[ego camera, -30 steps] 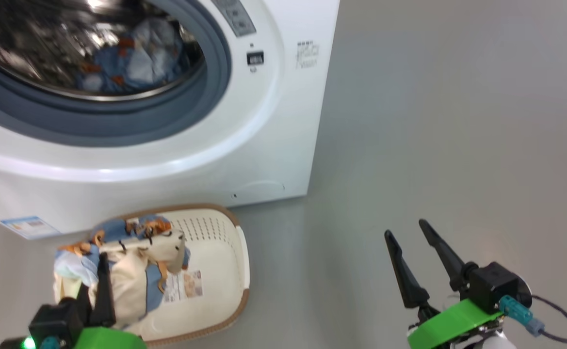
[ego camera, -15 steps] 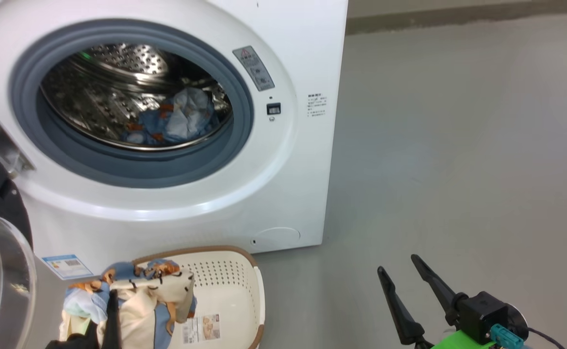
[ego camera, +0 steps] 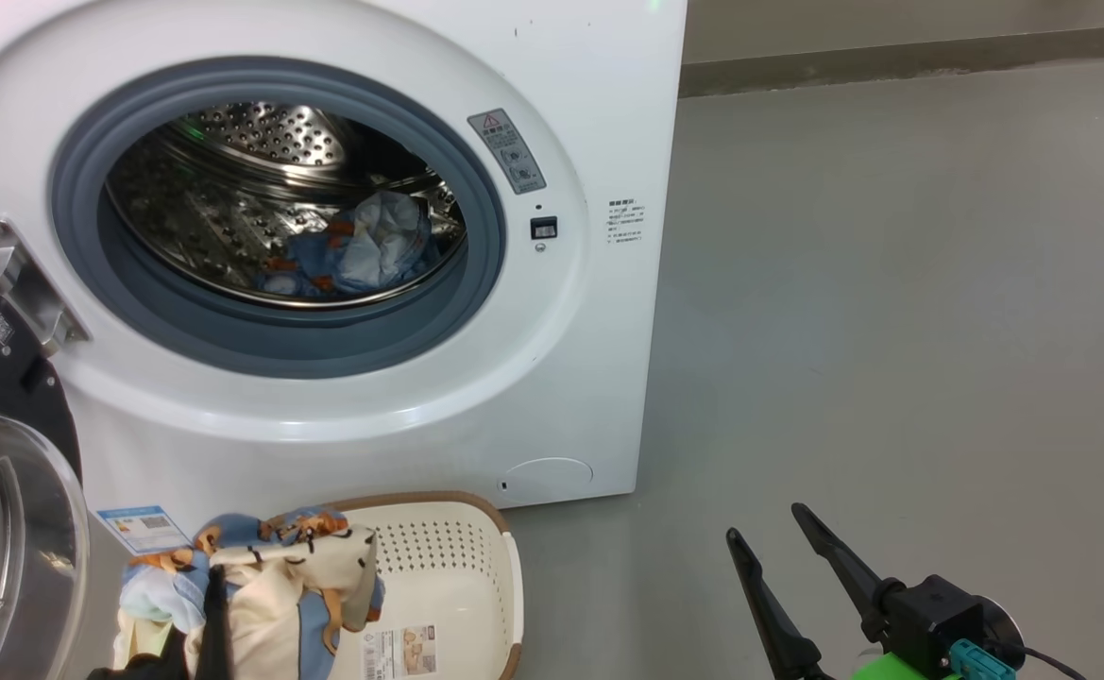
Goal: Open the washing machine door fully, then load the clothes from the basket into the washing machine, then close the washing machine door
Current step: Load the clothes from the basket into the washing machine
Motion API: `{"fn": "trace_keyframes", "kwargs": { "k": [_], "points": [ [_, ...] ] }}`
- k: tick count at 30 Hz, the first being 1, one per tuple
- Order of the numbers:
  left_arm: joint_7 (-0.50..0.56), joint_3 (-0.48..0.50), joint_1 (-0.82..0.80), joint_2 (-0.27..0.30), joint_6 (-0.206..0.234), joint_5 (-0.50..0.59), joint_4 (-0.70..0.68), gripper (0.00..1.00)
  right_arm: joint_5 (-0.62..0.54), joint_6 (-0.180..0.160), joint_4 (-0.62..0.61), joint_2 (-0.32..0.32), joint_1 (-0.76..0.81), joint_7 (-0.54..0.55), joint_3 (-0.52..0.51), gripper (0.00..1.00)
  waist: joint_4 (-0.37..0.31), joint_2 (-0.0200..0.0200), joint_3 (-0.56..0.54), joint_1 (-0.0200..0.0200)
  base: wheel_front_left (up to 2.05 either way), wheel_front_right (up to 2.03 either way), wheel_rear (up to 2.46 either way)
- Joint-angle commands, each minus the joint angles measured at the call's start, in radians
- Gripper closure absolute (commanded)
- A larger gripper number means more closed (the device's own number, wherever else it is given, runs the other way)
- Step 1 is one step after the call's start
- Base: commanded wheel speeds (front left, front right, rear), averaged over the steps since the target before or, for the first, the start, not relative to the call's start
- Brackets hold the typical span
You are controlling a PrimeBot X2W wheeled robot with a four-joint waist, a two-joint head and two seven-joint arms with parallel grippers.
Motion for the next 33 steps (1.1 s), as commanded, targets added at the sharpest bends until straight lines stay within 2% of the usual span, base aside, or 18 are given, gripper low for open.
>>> {"fn": "trace_keyframes", "kwargs": {
  "k": [1, 21, 27, 33],
  "points": [
    [-0.003, 0.035, -0.017, 0.017, 0.007, 0.006, -0.031, 1.0, -0.006, 0.006, -0.03, 0.001, -0.005, 0.002, 0.023, 0.0, 0.001, 0.0, -0.001, -0.0001, 0.0, 0.0, 0.0],
    [-0.009, 0.033, -0.032, 0.012, 0.01, -0.019, -0.006, 1.0, 0.0, 0.006, -0.029, 0.001, -0.007, 0.0, 0.022, 0.0, 0.012, 0.0, 0.004, -0.0001, 0.0, 0.0, 0.0],
    [0.004, 0.015, -0.09, 0.003, -0.016, -0.035, 0.044, 1.0, 0.0, 0.006, -0.031, 0.001, -0.014, -0.004, 0.024, 0.0, 0.007, 0.0, 0.029, -0.0001, 0.0, 0.0, 0.0],
    [0.016, 0.005, -0.205, -0.001, -0.049, -0.049, 0.126, 1.0, 0.002, 0.006, -0.044, 0.001, -0.04, -0.011, 0.027, 0.0, -0.009, 0.0, 0.099, -0.0001, 0.0, 0.0, 0.0]
  ]
}}
